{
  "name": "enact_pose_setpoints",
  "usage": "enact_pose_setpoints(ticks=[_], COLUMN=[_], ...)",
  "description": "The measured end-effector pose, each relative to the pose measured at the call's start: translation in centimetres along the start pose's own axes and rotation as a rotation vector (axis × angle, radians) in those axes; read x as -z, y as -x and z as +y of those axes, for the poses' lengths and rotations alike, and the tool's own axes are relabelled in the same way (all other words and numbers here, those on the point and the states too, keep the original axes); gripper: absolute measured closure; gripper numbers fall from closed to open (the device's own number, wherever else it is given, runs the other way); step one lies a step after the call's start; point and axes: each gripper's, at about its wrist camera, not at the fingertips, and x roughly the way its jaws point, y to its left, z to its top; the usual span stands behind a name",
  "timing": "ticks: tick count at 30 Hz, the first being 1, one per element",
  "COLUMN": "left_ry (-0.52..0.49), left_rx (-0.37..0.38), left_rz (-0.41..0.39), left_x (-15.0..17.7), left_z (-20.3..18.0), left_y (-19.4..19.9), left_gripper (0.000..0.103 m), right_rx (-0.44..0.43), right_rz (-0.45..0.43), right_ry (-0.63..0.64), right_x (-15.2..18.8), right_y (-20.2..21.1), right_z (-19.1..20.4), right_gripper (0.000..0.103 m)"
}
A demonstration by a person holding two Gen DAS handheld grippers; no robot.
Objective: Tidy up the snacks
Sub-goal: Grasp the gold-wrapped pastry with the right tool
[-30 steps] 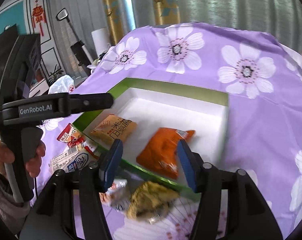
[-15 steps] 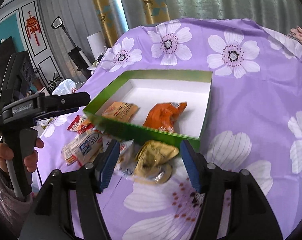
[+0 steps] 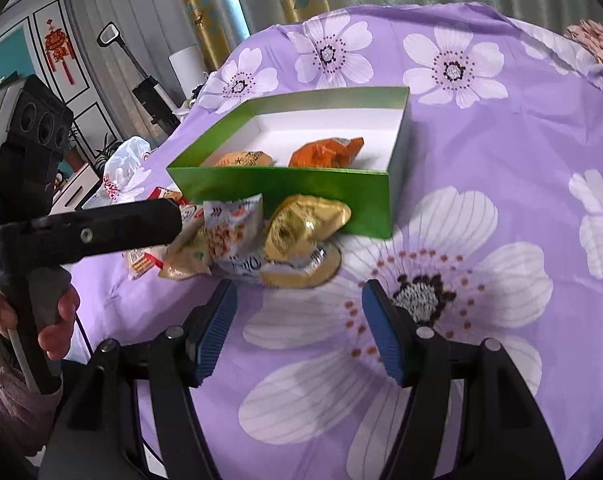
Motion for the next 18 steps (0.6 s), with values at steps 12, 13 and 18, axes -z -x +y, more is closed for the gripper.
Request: enact_pose_setpoints(ticks=[12, 13, 18], left_ry=[-0.028, -0.027, -0.039], left_rx=[-0.01, -0.012, -0.006], left_rz=[0.06, 0.066, 0.084], left_x=[0.3, 0.3, 0.2], left_z=[-1.3, -1.4, -1.9], left_y=[-3.4, -3.8, -5.0], left_gripper=[0.005, 0.005, 0.006], right_rx=[-0.082, -0.086, -0.104], right_rz=[-0.011, -0.012, -0.011], right_ry=[-0.021, -0.023, -0.035], right_x=[0.6, 0.6, 0.5], right_y=[-1.6, -1.7, -2.3], right_z=[-0.4, -0.5, -1.1], right_gripper=[0.032, 0.032, 0.031])
